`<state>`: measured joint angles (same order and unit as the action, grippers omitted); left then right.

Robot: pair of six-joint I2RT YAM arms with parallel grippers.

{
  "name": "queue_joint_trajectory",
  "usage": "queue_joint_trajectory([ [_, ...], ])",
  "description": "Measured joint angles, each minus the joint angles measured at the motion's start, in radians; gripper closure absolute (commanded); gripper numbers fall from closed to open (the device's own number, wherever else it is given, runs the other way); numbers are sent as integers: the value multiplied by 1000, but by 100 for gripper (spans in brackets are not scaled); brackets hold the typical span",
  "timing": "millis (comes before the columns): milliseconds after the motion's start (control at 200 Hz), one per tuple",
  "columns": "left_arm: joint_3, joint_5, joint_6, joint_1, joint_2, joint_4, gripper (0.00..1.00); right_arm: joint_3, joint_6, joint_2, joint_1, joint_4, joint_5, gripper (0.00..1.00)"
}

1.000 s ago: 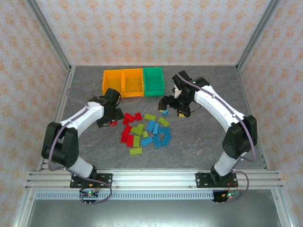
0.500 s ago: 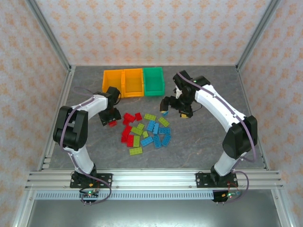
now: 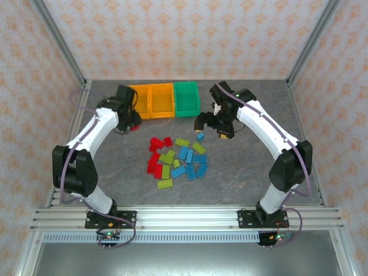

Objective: Sort the legos into containers by color

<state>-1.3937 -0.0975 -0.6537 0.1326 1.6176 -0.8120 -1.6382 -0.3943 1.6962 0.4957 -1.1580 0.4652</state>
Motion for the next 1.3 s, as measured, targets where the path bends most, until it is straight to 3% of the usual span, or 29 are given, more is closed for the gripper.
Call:
queue_joint_trajectory([
  [140, -248, 22, 9, -24, 109, 36, 78, 0, -14, 0, 0, 8, -32, 0],
  [315, -537, 66, 23, -57, 424, 67, 76, 0, -31, 0, 0, 15, -67, 0],
  [485, -720, 78, 44, -75, 663, 36, 54, 0, -52, 0, 0, 19, -119, 1],
  [661, -772, 75, 58, -81, 713, -5, 42, 0, -72, -8, 0, 29, -157, 1],
  [761, -780, 66, 72, -81, 697, -10, 30, 0, -81, -10, 0, 36, -171, 1],
  [941, -698, 34, 90, -81, 570, -10, 34, 5, -114, 6, 0, 68, -178, 0],
  [1146, -476, 0, 141, -54, 208, 4, 35, -6, -210, 180, -6, 126, -148, 8],
  [1301, -336, 4, 292, 66, -78, 21, 32, -21, -275, 330, -6, 141, -131, 19],
])
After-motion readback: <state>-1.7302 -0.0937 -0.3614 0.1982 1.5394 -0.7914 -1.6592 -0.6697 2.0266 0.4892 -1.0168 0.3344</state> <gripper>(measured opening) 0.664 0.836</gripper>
